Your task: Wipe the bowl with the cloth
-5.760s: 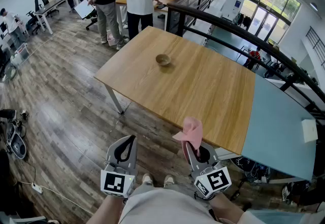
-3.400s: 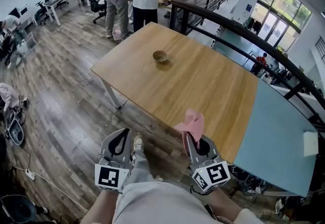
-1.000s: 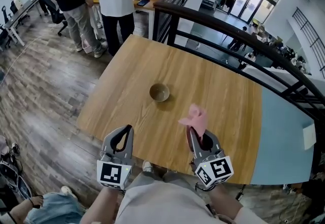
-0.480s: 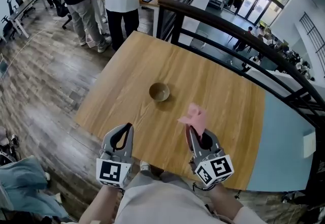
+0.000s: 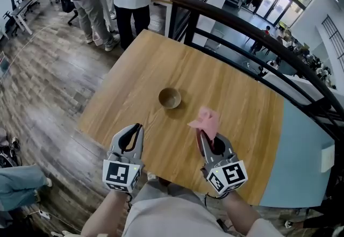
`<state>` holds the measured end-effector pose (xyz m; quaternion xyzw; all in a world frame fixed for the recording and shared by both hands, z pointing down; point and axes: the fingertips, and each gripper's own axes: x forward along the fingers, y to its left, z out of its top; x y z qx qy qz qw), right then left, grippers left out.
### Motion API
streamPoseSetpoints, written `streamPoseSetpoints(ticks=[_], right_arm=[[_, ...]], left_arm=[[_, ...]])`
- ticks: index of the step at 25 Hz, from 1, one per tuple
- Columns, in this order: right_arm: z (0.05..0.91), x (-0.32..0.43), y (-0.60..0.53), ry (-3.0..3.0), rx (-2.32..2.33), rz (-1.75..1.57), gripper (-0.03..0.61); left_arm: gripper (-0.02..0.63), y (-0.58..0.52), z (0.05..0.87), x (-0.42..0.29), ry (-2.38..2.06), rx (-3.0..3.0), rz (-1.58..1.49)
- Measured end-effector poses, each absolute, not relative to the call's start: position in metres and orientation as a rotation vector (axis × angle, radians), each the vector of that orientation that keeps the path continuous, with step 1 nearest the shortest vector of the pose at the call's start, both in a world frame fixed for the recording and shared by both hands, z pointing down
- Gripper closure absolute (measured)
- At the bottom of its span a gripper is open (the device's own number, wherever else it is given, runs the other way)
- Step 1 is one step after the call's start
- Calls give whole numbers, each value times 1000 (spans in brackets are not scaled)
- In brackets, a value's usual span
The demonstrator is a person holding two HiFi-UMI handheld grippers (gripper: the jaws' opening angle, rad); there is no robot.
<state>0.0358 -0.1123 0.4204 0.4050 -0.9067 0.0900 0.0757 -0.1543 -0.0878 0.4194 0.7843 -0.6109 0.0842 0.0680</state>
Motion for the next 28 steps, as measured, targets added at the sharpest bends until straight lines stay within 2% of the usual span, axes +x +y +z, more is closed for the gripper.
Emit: streamPoseSetpoints(ticks=[12,28], right_arm=[[427,22,-191,-2717,1216,200,563],[496,-27,-280,-2697,1164,264,563]], left_arm=[[568,-156,453,-159,-1746,2304,300],[503,-255,552,-157,-1503,2182,389]])
